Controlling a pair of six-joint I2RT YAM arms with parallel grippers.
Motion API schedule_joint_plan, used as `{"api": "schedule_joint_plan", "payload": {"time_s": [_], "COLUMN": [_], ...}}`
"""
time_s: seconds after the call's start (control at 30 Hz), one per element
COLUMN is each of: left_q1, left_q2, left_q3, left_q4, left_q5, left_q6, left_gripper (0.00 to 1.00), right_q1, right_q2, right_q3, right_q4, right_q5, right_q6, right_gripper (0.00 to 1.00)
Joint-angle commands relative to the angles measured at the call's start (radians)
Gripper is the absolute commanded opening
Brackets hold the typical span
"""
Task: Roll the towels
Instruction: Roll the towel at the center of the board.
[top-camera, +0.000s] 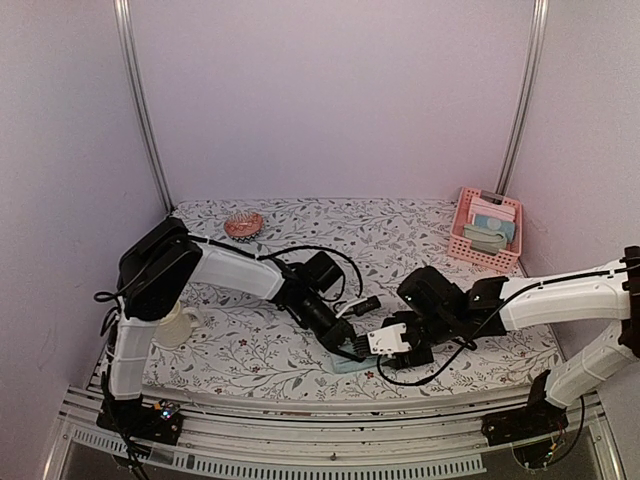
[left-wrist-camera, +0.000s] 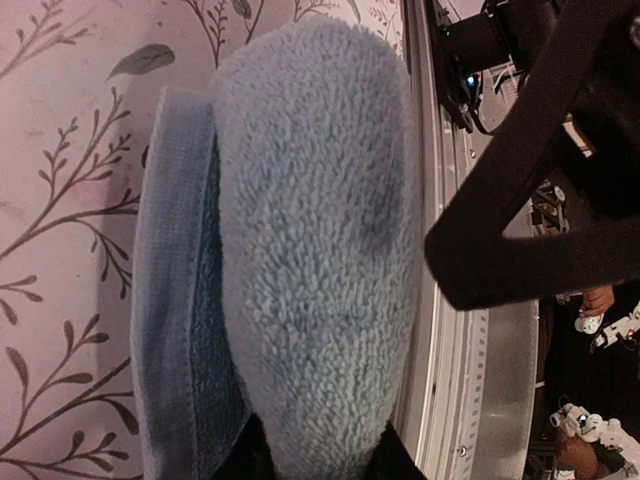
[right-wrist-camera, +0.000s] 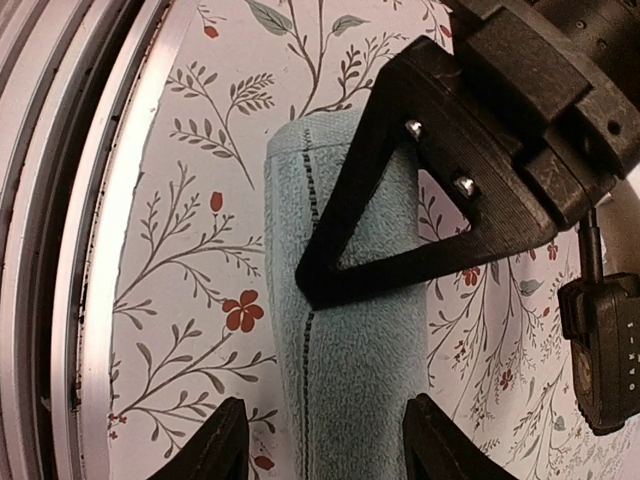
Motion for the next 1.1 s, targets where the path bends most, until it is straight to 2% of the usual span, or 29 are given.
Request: {"api": "schedule_joint_plan", "payload": {"time_s": [0.0,0.37,0.53,0.6,0.7,0.77,0.8,0.9,1.07], "left_q1": [0.024,0.052,0.062,0.065,0.072,0.079,0.084,0.11,0.16], "left_q2": [0.096,0.124,0.141,0.137,0.111,0.083,0.064,-0.003,-0.11], "left_q3": [-0.018,0.0,0.031,0.042,0.046,0.04,0.034,0.008,-0.004], "left_q4": [-0.152,-0.167,-0.177,-0.178,-0.179,-0.186,-0.191,-0.194,-0.245], "left_q5": [-0.023,0.011,-0.005,-0.022,-0.068,-0.111,-0.138,-0.214,-0.338], "left_q6": [-0.021,-0.029,-0.024,-0.021,-0.019,-0.012,-0.005,-0.007,-0.016], "left_gripper": [0.09,0.03,0.03,0.08,0.21,0.35,0.39,0.45,0.48], "right_q1": [0.02,0.028,0.03,0.03,0.03,0.03,0.03,0.03,0.017], "right_q2": [0.058,0.186,0.24,0.274,0.323,0.358,0.378,0.424,0.45], "right_q3": [-0.022,-0.033,-0.036,-0.037,-0.032,-0.026,-0.017,0.011,0.099], "right_q4": [0.117,0.143,0.152,0.158,0.155,0.137,0.121,0.062,-0.095], "right_q5": [0.099,0.094,0.082,0.094,0.101,0.09,0.081,0.036,-0.116], "right_q6": [-0.031,-0.048,-0.07,-0.084,-0.106,-0.116,-0.122,-0.119,-0.099], "right_gripper": [0.56,0.62,0.62,0.61,0.58,0.5,0.46,0.35,0.27]}}
